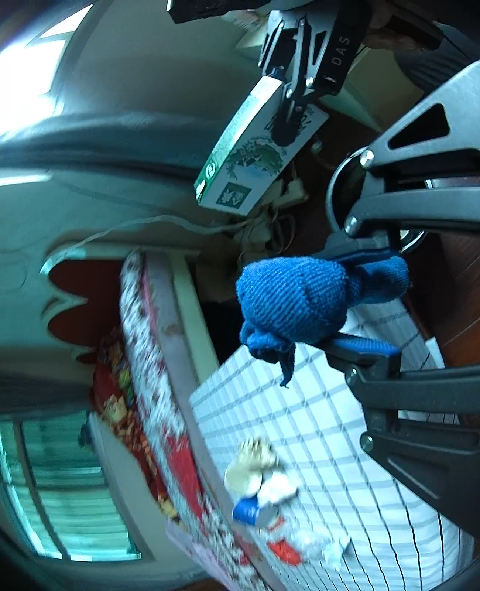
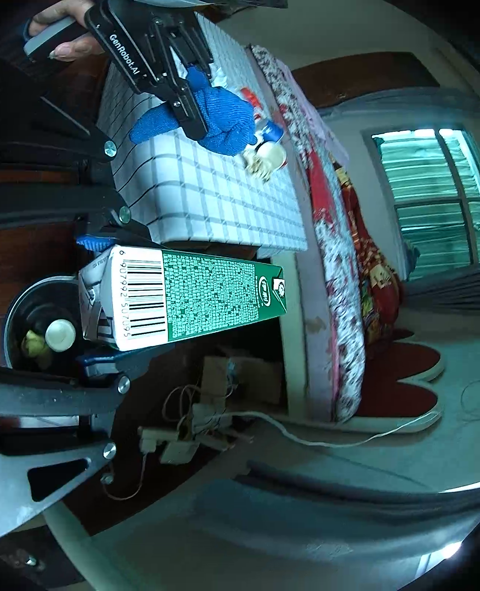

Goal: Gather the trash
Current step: 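Carry the blue sock and green carton in both tools over the bin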

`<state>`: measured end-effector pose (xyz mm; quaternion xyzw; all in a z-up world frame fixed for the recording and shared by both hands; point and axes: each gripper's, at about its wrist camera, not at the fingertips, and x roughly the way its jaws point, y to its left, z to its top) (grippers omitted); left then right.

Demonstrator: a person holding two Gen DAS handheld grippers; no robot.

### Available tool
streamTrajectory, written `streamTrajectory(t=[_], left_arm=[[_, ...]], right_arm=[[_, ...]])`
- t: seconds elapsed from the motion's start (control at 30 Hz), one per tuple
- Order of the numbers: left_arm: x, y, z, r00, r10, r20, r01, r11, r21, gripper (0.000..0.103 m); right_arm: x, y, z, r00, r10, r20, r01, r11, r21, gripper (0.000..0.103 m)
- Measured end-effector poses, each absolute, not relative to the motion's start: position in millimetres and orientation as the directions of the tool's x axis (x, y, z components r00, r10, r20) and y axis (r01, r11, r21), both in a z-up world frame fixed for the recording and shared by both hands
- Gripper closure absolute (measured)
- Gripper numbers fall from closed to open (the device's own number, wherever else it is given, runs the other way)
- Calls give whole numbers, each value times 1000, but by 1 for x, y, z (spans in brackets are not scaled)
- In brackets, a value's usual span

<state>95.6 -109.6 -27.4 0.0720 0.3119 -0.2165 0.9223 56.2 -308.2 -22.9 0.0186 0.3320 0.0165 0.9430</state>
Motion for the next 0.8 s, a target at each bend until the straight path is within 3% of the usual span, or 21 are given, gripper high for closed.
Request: streamTrajectory(t=[0.33,0.8], left_arm=[[92,-165,-76,513,-488,-707,602,791,-109,69],[103,-218,-147,352,-467,-811,667,733,-133,68]], right_arm=[[45,-346,-75,694,19,-720,6,999,32,61],[62,-380,-143,561,33,-827,-8,999,35,61]])
